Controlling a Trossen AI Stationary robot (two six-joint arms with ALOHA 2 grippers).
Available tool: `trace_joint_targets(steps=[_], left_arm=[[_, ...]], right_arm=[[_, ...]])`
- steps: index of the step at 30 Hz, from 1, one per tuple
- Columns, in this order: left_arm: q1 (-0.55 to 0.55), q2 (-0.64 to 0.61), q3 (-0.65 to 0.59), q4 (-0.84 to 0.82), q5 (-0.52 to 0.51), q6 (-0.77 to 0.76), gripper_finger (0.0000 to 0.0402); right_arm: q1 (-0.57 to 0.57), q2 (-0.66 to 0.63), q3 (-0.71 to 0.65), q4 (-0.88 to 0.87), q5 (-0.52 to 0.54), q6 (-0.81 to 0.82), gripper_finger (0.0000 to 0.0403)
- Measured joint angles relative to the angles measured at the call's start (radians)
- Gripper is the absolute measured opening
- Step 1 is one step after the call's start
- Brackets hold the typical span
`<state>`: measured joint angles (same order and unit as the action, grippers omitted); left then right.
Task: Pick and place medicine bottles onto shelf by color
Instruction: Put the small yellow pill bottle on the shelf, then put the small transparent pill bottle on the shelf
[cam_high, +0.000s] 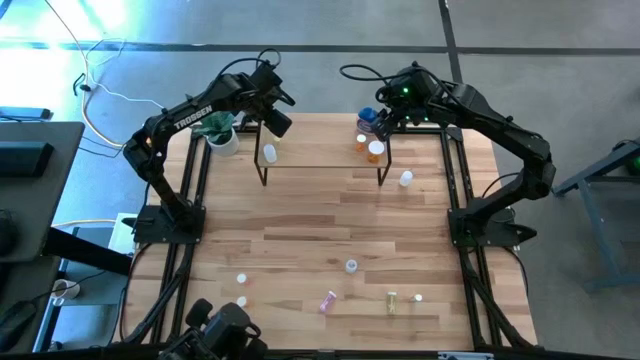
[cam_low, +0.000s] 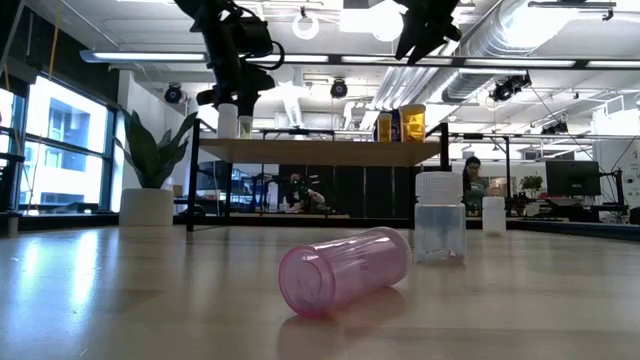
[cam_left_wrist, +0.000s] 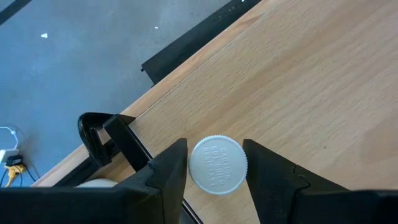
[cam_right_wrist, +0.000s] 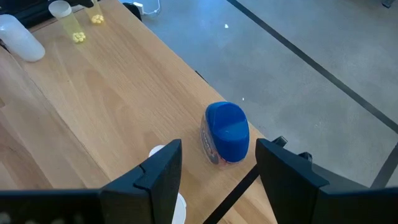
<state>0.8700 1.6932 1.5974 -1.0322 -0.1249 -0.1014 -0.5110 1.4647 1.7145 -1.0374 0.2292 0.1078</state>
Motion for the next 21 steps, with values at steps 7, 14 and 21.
trace_joint_targets(steps=[7,14,21], left_arm=[[0.000,-0.001,0.000,0.005,-0.001,0.000,0.0171],[0.000,-0.033,-0.001,0.012,-0.001,0.014,0.0179],[0.000,-0.100,-0.001,0.011,0.000,0.015,0.0179]], right_arm=[[0.000,0.000,0.000,0.000,0.000,0.000,0.0197],[0.001,0.000,0.000,0.000,-0.001,0.023,0.0197],[0.001,0.000,0.000,0.000,-0.047,0.023,0.0197]])
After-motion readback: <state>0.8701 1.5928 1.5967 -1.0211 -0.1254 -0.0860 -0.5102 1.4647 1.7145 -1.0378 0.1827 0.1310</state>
